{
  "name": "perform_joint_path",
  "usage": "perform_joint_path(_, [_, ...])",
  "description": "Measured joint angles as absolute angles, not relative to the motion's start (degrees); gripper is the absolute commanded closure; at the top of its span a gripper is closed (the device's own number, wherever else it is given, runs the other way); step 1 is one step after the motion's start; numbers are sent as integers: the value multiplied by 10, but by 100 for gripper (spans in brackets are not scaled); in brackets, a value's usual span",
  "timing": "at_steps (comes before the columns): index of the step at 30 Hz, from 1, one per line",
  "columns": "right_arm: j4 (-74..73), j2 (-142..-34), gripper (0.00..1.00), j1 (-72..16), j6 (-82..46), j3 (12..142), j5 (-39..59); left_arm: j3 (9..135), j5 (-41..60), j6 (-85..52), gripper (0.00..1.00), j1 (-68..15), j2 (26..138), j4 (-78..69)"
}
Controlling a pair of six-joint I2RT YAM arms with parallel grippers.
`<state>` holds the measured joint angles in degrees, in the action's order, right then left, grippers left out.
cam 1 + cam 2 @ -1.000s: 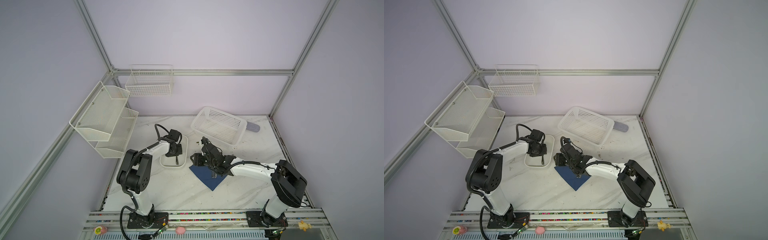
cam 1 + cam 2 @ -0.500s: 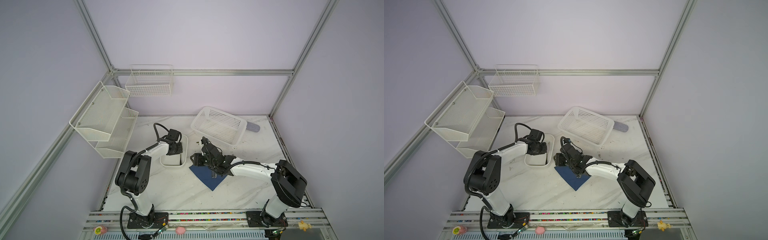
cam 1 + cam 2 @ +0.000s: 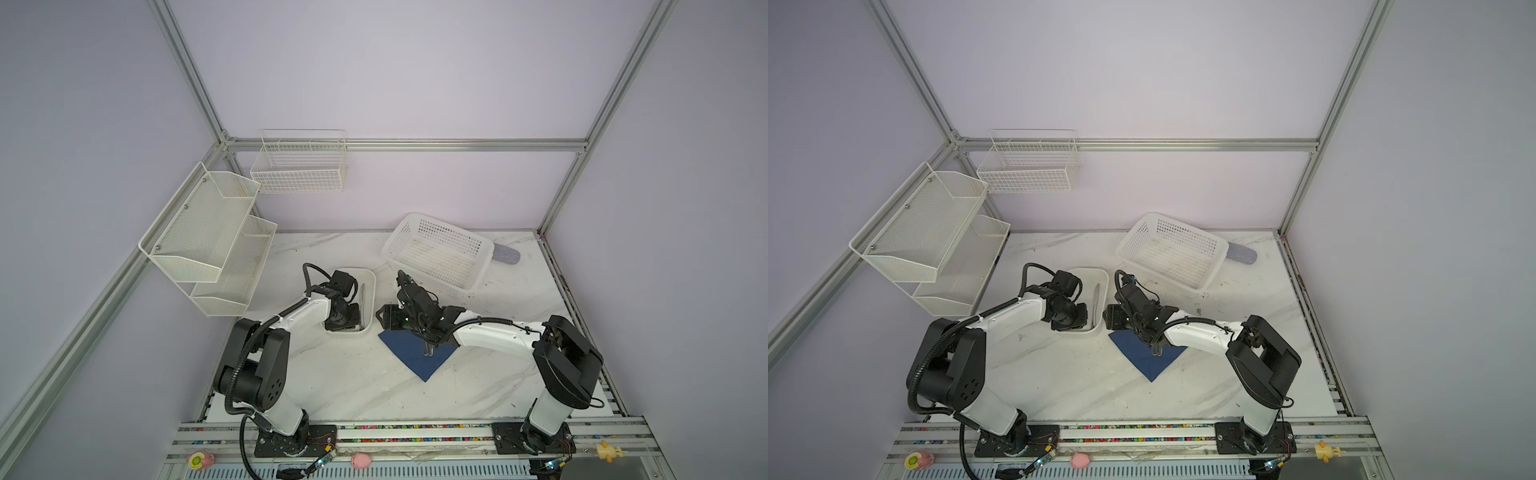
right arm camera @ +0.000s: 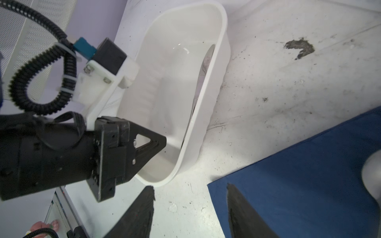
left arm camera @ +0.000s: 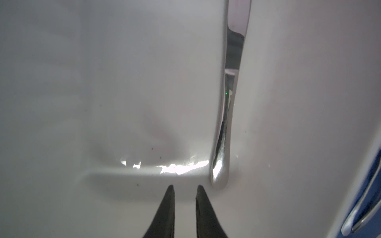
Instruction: Place the utensils on the paper napkin and roll it up
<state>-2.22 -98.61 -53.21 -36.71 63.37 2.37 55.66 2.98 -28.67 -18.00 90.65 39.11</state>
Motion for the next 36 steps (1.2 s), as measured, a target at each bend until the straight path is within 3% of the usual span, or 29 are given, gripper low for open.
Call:
perform_joint_path(10, [-10,-986,41,-532,-367,634,12,466,46,-340,83,-236,826,489])
perform_joint_path(15, [-8,-986,41,-532,-367,634,11,465,36,-384,75,-253,786,507])
perform_joint_path(19, [-8,-986,41,-532,-366,634,11,471,19,-413,64,-252,805,506])
perform_joint_path(26, [-8,-986,41,-532,-366,634,11,547,-7,-467,58,-251,899,494])
perform_joint_path(36, [-8,-986,41,-532,-366,634,11,572,-22,-529,59,-227,939,481])
